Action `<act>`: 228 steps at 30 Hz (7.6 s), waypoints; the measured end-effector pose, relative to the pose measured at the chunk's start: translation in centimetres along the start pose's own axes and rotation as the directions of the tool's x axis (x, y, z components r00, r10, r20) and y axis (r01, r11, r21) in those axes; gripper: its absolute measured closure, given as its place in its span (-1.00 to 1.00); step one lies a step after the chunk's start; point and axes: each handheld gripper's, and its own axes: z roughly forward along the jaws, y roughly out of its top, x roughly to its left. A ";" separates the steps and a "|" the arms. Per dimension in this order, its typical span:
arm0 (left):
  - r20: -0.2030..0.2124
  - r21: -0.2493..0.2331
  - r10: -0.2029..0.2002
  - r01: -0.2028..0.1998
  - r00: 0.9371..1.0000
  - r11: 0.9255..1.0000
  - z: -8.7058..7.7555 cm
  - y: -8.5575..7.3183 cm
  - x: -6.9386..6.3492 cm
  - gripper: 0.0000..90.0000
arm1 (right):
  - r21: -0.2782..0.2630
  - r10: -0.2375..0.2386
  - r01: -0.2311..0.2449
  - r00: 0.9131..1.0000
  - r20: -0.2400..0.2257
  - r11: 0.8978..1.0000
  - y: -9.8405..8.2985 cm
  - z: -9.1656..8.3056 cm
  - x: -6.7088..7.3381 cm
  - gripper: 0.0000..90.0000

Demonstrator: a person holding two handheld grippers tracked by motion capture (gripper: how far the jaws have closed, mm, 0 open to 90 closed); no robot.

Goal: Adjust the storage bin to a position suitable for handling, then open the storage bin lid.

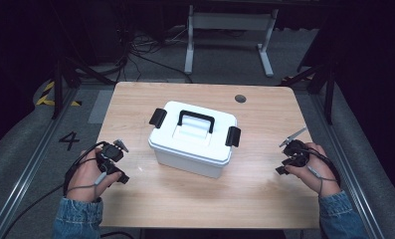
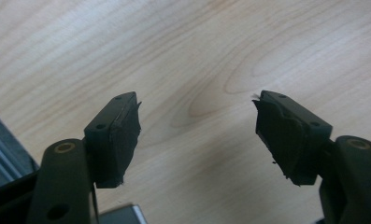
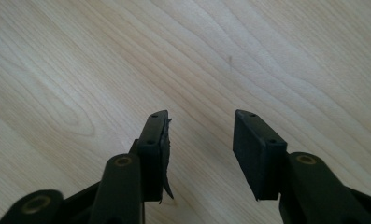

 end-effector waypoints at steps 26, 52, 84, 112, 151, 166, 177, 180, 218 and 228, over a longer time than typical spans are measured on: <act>0.075 -0.085 0.066 -0.060 0.995 0.995 0.0 0.2 0.0 -0.49 | -0.033 -0.104 0.101 0.989 -0.105 0.994 1.5 0.1 0.6 0.23; 0.115 -0.077 0.073 -0.064 0.991 0.995 -0.2 0.4 0.2 -0.50 | -0.129 -0.174 0.160 0.980 -0.100 0.979 9.0 -8.0 2.7 0.13; 0.134 -0.063 0.087 -0.079 0.987 0.995 0.0 0.6 0.5 -0.53 | -0.202 -0.343 0.308 0.924 -0.167 0.930 21.7 -8.6 9.5 0.15; 0.069 -0.034 0.142 -0.140 0.987 0.990 0.5 1.1 -0.1 -0.49 | -0.209 -0.392 0.351 0.897 -0.203 0.913 26.8 -4.0 12.0 0.52; 0.067 -0.045 0.100 -0.097 0.993 0.994 0.5 1.5 0.2 -0.47 | -0.274 -0.486 0.429 0.853 -0.191 0.860 26.5 -8.1 12.8 0.88; 0.073 -0.035 0.091 -0.089 0.993 0.995 0.7 1.4 0.2 -0.48 | -0.293 -0.485 0.425 0.857 -0.175 0.856 25.9 -10.2 12.1 0.88; 0.073 -0.029 0.091 -0.089 0.993 0.996 0.8 1.3 0.5 -0.50 | -0.287 -0.458 0.403 0.874 -0.160 0.869 24.1 -11.5 9.9 0.88; 0.074 -0.029 0.090 -0.088 0.993 0.996 0.7 1.3 0.5 -0.50 | -0.283 -0.435 0.384 0.889 -0.146 0.879 23.0 -12.3 8.6 0.88; 0.067 -0.036 0.075 -0.073 0.995 0.997 0.8 1.2 0.8 -0.52 | -0.238 -0.140 0.124 0.989 -0.052 0.963 13.0 -14.0 -4.4 0.88; 0.071 -0.029 0.076 -0.074 0.995 0.997 0.9 1.2 0.8 -0.52 | -0.226 -0.059 0.045 0.997 -0.055 0.973 11.6 -12.5 -7.0 0.88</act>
